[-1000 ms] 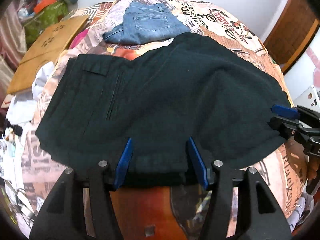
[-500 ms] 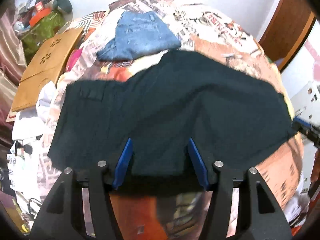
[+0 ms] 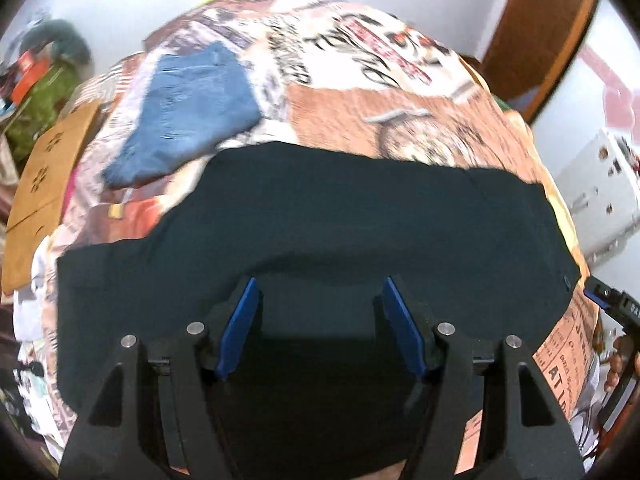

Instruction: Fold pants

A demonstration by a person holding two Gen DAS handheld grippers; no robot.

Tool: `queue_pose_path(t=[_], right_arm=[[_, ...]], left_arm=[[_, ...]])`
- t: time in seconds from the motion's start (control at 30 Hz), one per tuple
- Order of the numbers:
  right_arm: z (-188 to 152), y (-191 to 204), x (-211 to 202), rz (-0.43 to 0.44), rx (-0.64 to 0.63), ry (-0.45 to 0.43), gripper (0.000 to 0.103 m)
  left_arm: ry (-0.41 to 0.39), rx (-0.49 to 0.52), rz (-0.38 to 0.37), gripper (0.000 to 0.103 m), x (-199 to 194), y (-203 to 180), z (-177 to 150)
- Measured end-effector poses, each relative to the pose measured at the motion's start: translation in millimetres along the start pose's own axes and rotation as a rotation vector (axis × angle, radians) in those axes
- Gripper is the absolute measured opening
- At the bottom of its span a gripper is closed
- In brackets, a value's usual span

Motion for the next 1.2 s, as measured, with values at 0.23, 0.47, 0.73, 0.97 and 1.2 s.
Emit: queue_pose_path(t=[0.23, 0.47, 0.73, 0.97, 1.2], right_arm=[[5.2, -24.1, 14.9, 0.012, 0.099, -0.006, 0.058], [16.7, -28.0, 28.3, -0.021, 0.079, -0.035, 0.047], [24.0, -28.7, 26.3, -0.023, 0.058, -0.072, 0.017], [39.0, -7.4, -4.5, 0.007, 0.017, -0.166, 0.014], [60.2, 43.7, -43.1, 0.053, -0.096, -0.273, 0.014]], left_arm=[[0.029, 0.097, 0.027, 0.068, 25.5, -37.4, -0.7], [0.024, 0.109, 0.007, 0.077, 32.7, -44.2, 3.5], [0.019, 0.115, 0.004, 0.082, 35.0, -46.7, 4.1], [0.018, 0.106, -0.001, 0.082, 31.0, -44.7, 3.2], [-0.042, 0.051, -0.035, 0.082, 3.9, -28.0, 4.0]])
Point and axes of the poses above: each gripper's, at about its wrist camera, not at the fingertips, and x roughly the way its jaws point, y to its left, z to its top, the point moved 4 cm from there along x, roughly the way its jaws point, and after that the axes turned 6 degrees about y, right-handed, at the moved point
